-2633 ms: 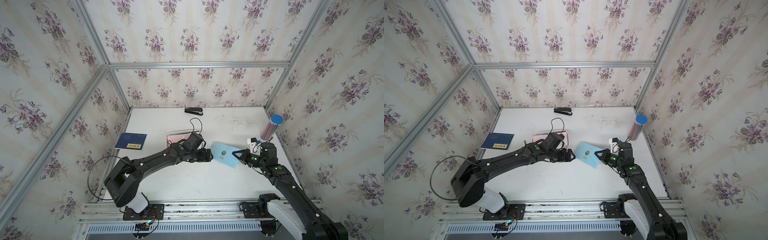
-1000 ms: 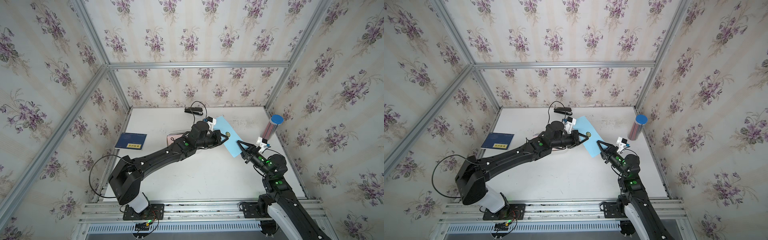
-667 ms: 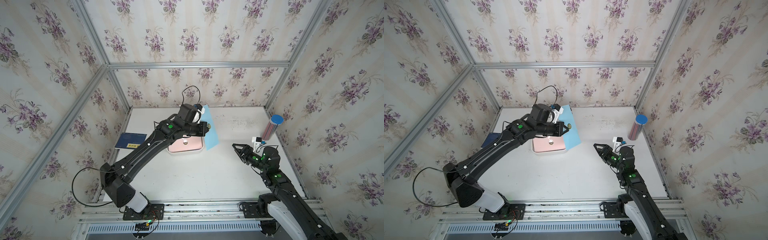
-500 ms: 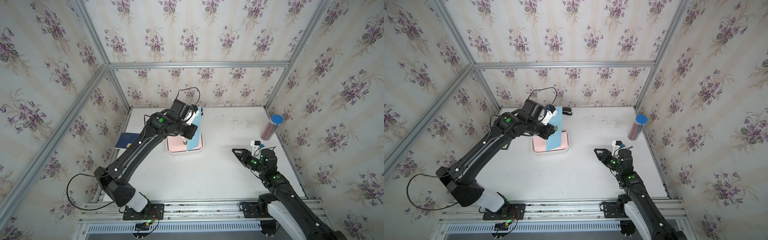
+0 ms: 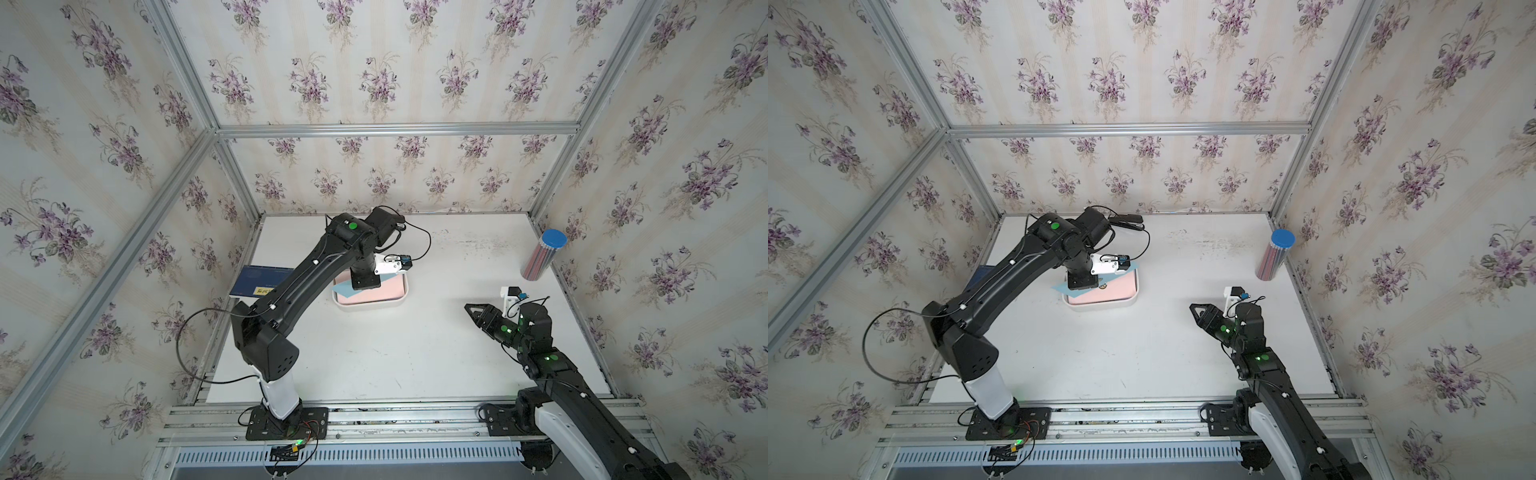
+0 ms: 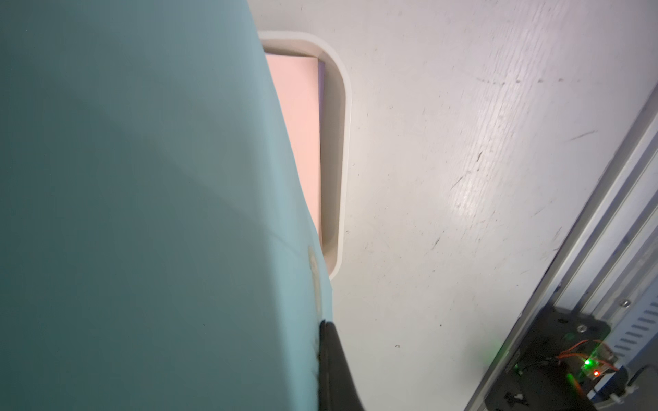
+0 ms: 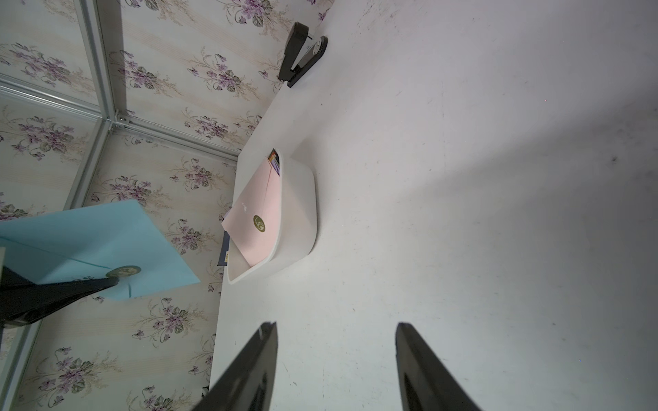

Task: Put the sealed envelopes into the storage box
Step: Place the envelope in the storage box.

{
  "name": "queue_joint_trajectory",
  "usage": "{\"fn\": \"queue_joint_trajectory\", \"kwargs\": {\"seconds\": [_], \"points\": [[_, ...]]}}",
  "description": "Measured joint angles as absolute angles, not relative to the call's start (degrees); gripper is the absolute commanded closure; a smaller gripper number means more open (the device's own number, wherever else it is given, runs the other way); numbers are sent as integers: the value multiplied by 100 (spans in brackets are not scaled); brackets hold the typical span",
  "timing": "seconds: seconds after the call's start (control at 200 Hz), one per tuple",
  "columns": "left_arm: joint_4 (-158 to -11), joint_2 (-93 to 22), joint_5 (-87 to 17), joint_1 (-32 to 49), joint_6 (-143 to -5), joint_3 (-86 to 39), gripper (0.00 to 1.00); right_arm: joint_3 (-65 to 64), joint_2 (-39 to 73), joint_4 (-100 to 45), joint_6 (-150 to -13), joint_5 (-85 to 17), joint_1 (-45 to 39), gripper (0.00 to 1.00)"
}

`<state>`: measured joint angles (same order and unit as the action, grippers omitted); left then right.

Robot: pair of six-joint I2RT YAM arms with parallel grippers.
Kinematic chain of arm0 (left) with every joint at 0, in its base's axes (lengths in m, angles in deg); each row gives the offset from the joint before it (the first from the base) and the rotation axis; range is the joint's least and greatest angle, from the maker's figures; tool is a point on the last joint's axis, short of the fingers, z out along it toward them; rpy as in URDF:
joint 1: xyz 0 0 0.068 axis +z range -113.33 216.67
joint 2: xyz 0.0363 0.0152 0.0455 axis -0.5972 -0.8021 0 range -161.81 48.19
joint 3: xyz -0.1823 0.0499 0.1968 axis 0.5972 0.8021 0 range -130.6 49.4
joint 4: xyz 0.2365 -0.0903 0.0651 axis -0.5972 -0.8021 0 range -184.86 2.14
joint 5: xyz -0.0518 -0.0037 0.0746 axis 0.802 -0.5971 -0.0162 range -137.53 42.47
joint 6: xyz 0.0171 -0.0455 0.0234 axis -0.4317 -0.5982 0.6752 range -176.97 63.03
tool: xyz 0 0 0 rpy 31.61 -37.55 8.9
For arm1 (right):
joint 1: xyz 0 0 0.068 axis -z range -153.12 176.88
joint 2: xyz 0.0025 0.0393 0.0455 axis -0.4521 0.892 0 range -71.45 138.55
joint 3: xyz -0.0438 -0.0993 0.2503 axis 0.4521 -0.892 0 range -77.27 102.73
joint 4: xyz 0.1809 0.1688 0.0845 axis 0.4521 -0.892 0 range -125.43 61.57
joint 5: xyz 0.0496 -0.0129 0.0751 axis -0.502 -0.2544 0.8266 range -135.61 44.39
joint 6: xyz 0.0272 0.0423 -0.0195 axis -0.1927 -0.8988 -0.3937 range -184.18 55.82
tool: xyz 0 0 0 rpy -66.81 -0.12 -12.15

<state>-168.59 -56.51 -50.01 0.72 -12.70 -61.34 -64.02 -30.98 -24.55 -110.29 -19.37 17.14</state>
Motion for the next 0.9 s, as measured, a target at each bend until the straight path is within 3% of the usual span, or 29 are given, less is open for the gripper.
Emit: {"fn": "queue_joint_trajectory", "kwargs": {"seconds": [0.375,0.735,0.899], "points": [[-16957,-6650,-5110,300,-487,-6556,100,-6500,-3011,-2564,-10894,-1904,1788,43],[-16702,-6917,-5346,525,-205,-6066,100,-6351,-2899,-2564,-10754,-1771,1889,43],[-16641,-7216,-5392,544,-192,-6276,94,-6347,-2856,-2597,-10653,-1742,1911,44]]}}
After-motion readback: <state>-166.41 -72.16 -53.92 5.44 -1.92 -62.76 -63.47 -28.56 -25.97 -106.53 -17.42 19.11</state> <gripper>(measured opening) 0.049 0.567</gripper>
